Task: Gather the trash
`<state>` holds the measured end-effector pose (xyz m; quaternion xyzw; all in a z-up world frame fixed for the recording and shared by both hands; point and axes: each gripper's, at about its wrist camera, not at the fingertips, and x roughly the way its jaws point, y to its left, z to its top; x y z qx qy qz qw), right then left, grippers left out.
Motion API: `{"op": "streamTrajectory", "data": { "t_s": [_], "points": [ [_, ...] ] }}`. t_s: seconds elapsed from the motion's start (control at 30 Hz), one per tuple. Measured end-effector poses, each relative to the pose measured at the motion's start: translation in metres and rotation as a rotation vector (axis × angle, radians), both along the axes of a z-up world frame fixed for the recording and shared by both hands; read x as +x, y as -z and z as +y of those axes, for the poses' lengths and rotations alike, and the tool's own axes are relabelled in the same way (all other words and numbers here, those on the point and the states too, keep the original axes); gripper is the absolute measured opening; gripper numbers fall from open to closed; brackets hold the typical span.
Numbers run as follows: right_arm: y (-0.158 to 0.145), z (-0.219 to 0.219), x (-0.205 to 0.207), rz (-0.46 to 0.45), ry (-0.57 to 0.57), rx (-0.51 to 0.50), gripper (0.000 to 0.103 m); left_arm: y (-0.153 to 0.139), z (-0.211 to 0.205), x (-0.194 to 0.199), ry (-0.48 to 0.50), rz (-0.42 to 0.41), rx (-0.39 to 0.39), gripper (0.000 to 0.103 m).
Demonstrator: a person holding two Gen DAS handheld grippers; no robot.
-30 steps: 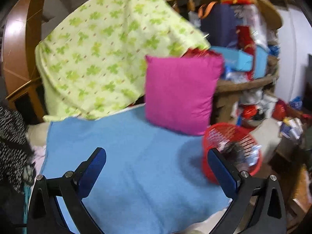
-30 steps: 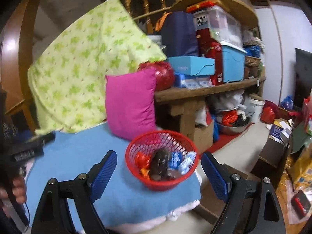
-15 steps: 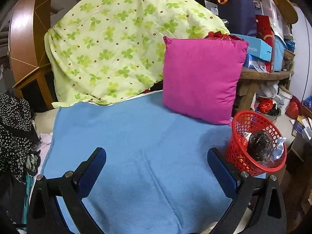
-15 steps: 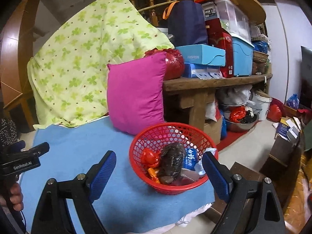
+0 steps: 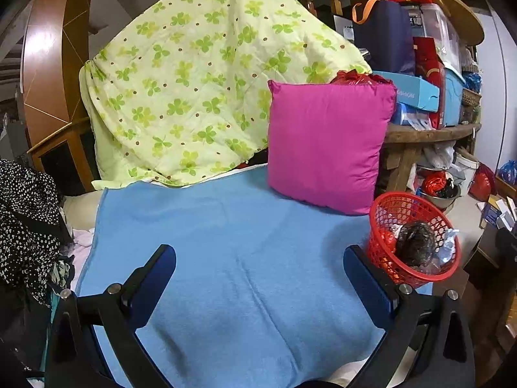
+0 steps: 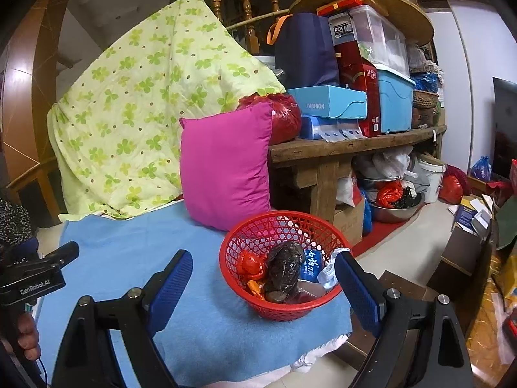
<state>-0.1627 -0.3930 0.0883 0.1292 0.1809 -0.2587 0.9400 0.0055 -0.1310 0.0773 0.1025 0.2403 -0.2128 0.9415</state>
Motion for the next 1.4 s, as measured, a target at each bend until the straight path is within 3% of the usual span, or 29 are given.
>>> {"op": "streamTrajectory", "data": {
  "t_s": [0.7,1.4],
  "points": [
    [-0.019,0.020,-0.039,-0.045,-0.026,-0.029,0.092,-0.022,0.015,-0.050,-0.003,-0.074,-0.003,0.103],
    [-0.005,-0.004,-0.032,-0.051,-0.015,0.022,0.092,-0.014,-0.011,-0.043,0.015,-0.055,0.038,0.103]
  ]
}}
